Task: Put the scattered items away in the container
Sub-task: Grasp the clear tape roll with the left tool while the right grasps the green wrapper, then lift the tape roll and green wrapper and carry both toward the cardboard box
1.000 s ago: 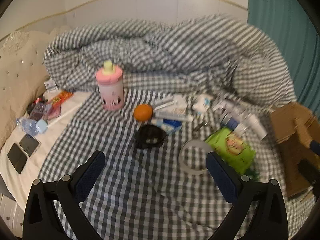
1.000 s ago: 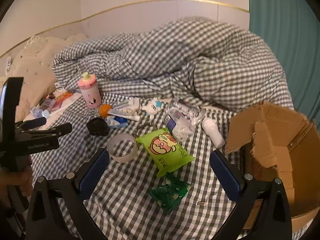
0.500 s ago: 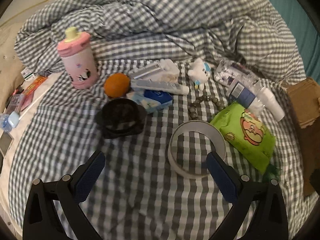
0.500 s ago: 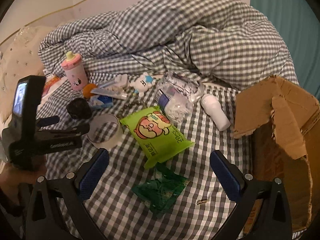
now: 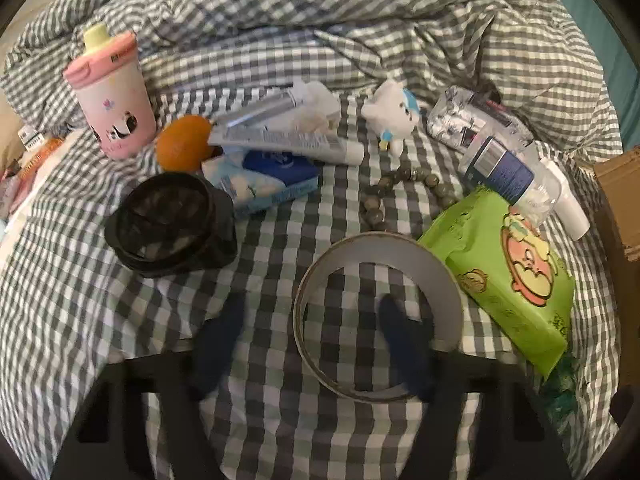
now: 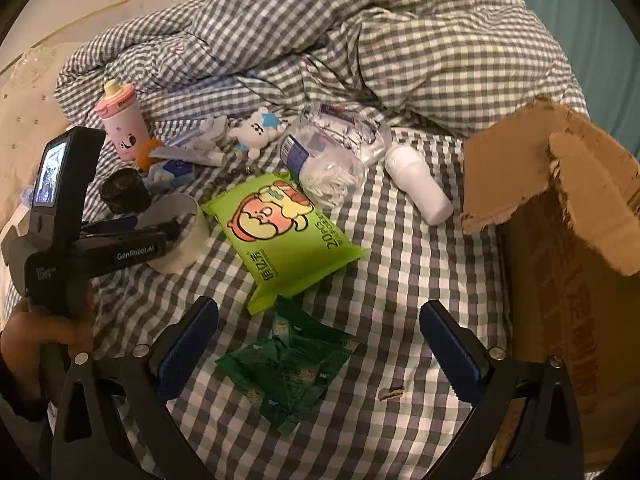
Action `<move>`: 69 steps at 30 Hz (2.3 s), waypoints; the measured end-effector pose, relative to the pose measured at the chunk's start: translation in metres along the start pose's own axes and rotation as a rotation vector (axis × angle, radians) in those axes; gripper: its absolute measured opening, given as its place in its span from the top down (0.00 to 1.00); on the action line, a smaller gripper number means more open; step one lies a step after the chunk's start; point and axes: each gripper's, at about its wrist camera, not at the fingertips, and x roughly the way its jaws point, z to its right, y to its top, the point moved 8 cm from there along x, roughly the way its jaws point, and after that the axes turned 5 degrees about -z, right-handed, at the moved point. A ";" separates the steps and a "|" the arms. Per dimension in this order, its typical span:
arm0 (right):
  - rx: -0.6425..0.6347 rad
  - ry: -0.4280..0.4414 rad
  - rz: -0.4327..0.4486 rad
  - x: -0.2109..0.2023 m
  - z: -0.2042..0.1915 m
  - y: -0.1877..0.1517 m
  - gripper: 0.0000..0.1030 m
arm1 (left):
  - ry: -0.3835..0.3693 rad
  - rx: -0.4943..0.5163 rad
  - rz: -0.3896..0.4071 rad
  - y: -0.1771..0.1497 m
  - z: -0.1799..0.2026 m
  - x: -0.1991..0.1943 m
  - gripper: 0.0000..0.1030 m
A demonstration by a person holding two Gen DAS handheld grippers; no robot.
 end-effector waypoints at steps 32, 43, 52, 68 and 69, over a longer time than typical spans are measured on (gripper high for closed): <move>-0.068 -0.026 -0.158 0.058 -0.021 -0.037 0.34 | -0.004 -0.001 0.163 0.014 -0.024 -0.083 0.91; -0.065 0.003 -0.136 0.041 -0.020 -0.035 0.56 | 0.011 -0.004 0.191 0.009 -0.030 -0.117 0.91; -0.071 0.013 -0.046 -0.001 -0.026 -0.019 0.64 | 0.011 -0.015 0.229 0.007 -0.033 -0.155 0.91; -0.070 0.034 0.105 -0.089 -0.028 -0.009 0.65 | -0.005 0.006 0.324 -0.007 -0.016 -0.225 0.91; -0.070 0.035 0.114 -0.094 -0.028 -0.008 0.65 | -0.004 0.005 0.334 -0.008 -0.015 -0.230 0.91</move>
